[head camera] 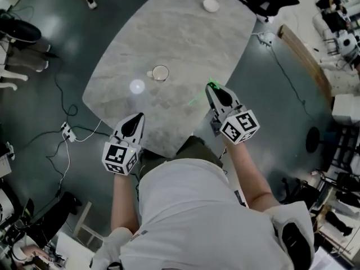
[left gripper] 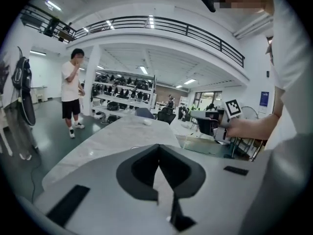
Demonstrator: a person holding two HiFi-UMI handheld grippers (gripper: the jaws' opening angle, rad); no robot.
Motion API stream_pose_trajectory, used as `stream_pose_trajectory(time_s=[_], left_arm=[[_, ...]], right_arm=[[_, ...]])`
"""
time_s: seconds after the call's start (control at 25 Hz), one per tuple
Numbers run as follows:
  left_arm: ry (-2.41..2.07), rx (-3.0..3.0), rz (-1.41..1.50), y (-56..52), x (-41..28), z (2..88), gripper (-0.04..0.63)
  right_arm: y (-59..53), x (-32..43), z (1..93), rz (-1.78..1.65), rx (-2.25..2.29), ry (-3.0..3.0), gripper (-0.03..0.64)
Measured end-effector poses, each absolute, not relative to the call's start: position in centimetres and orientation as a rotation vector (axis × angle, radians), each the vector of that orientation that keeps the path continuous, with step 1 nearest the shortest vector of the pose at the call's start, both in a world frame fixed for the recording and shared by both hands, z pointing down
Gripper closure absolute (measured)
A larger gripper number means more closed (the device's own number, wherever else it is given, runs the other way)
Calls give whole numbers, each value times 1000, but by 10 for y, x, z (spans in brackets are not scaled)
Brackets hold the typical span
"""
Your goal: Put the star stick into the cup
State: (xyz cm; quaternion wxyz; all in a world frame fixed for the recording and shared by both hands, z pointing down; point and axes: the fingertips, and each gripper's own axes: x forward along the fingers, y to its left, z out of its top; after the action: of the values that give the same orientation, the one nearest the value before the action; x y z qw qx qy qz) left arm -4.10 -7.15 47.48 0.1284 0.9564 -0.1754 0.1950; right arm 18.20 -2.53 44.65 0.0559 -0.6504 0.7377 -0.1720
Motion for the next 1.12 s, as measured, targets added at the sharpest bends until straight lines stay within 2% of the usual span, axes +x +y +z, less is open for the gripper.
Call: stream_pose_trajectory(time_s=[0.6, 1.12], left_arm=[[-971, 2572, 611, -90, -96, 491, 595], [-1180, 2415, 628, -85, -137, 500, 594]], right_arm=[[-169, 162, 450, -495, -1645, 2465, 592], [-226, 139, 500, -548, -1588, 2602, 592]])
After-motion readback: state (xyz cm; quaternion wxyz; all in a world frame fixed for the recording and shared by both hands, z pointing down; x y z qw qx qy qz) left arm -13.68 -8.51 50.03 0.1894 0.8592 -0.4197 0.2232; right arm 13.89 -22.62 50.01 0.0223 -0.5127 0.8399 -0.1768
